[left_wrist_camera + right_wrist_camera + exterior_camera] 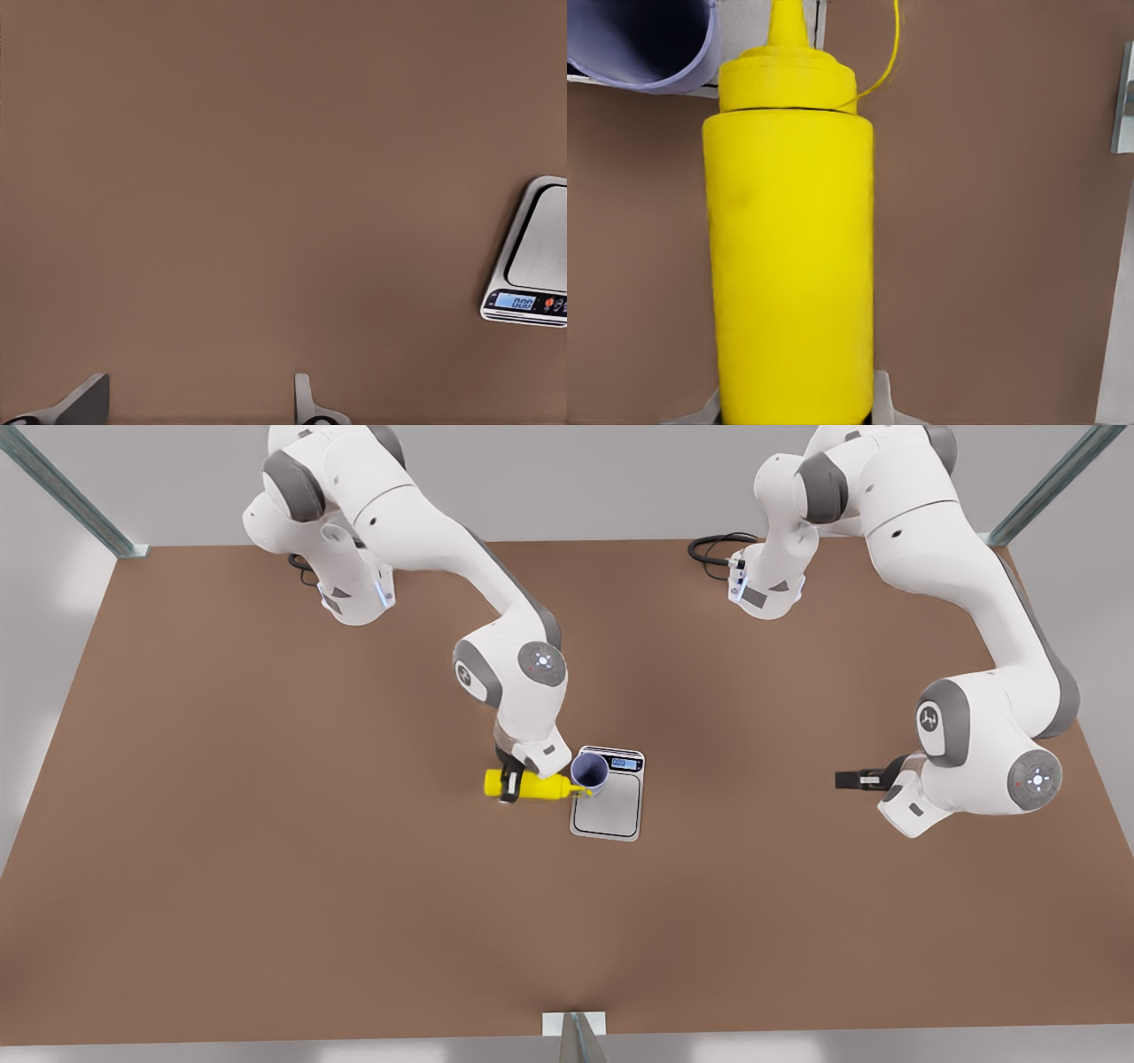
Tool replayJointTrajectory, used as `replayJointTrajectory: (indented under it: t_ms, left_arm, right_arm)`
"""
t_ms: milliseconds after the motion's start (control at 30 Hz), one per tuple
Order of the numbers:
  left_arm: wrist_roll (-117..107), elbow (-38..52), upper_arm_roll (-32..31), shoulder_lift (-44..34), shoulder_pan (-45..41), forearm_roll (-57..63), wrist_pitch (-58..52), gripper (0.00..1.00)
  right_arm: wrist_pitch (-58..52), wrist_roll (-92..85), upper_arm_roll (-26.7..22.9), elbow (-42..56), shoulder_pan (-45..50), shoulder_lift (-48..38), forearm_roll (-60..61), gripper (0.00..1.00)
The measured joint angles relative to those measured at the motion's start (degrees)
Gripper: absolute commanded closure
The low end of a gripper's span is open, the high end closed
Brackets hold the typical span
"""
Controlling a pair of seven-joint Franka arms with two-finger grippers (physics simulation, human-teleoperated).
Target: Move cup to the weight, pick up sauce bottle, pour sauce
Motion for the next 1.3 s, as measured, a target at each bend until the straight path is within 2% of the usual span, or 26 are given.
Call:
replayJointTrajectory:
  t_ms: [300,400,867,933,1033,1100,1133,1167,1300]
  left_arm:
    - [-0.2,0.0,0.0,0.0,-0.1,-0.1,-1.2,0.00]
    - [-0.3,0.0,-0.3,0.1,-0.1,-0.2,-1.2,0.00]
    - [-0.3,0.0,-0.3,0.1,-0.1,-0.2,-1.7,0.00]
    - [-0.6,0.0,-0.4,0.1,-0.1,-0.2,-1.8,0.00]
    - [-0.8,0.0,-0.4,0.1,-0.2,-0.2,-1.8,0.00]
    - [-0.8,0.0,-0.4,0.1,-0.2,-0.2,-1.8,0.00]
    - [-0.8,0.0,-0.4,0.1,-0.2,-0.2,-1.8,0.00]
    - [-0.8,0.0,-0.4,0.1,-0.2,-0.2,-1.8,0.00]
    - [-0.8,0.0,-0.5,0.2,-0.2,-0.2,-1.7,0.00]
  right_arm:
    - [-7.1,0.7,0.2,-0.5,2.9,-2.7,-3.4,0.45]
    - [-8.0,2.1,0.2,-0.5,6.6,0.0,-5.6,0.45]
    - [-10.1,2.1,-0.1,-0.6,6.5,0.4,-6.8,0.45]
    - [-9.5,2.1,-0.4,-0.6,4.2,-1.3,-5.7,0.45]
    - [-7.8,-2.5,-1.7,-1.0,-2.6,-5.3,1.7,0.45]
    - [-7.5,-10.0,-5.0,-0.4,-5.4,-5.4,9.1,0.45]
    - [-5.2,-16.2,-8.8,-0.6,-5.5,-5.1,15.4,0.45]
    - [-4.0,-19.5,-9.8,-0.9,-6.8,-5.1,17.5,0.45]
    - [-1.4,-42.4,-9.9,-2.6,-15.8,-6.0,32.6,0.45]
